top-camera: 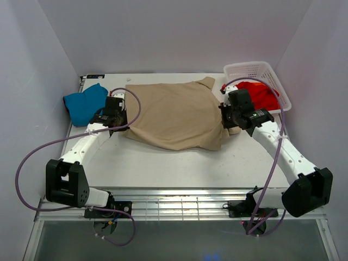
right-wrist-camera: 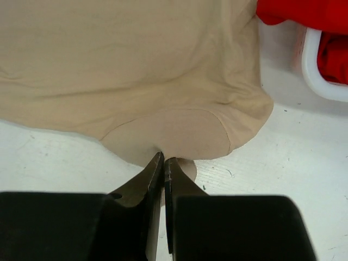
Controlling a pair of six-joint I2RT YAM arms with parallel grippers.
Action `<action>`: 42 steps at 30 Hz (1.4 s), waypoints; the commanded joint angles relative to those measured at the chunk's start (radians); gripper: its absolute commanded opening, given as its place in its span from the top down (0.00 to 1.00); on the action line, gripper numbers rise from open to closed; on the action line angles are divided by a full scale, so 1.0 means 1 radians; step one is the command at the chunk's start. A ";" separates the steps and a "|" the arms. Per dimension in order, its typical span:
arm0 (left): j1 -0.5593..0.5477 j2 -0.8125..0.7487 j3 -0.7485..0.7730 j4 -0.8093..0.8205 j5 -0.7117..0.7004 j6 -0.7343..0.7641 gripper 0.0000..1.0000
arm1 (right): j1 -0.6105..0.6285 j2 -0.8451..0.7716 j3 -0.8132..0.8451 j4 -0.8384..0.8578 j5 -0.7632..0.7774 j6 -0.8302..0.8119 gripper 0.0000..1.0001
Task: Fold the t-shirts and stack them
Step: Flatten the tshirt out
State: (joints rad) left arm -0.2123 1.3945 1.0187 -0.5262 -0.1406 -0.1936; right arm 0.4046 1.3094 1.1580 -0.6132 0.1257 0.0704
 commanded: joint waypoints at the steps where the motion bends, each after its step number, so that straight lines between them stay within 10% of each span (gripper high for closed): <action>1: 0.002 -0.101 0.044 -0.083 -0.108 -0.043 1.00 | 0.033 -0.047 0.083 -0.106 0.003 0.022 0.92; 21: 0.001 -0.005 0.129 -0.334 -0.267 -0.144 1.00 | 0.197 -0.180 -0.122 -0.546 0.045 0.235 0.92; 42: 0.002 -0.020 0.294 -0.382 -0.240 -0.159 1.00 | 0.269 -0.335 -0.132 -0.487 0.002 0.330 0.92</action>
State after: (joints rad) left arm -0.2123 1.4231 1.2598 -0.8951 -0.3801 -0.3573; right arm 0.6682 1.0164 0.9668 -1.1152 0.1333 0.3794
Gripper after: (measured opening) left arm 0.134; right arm 0.080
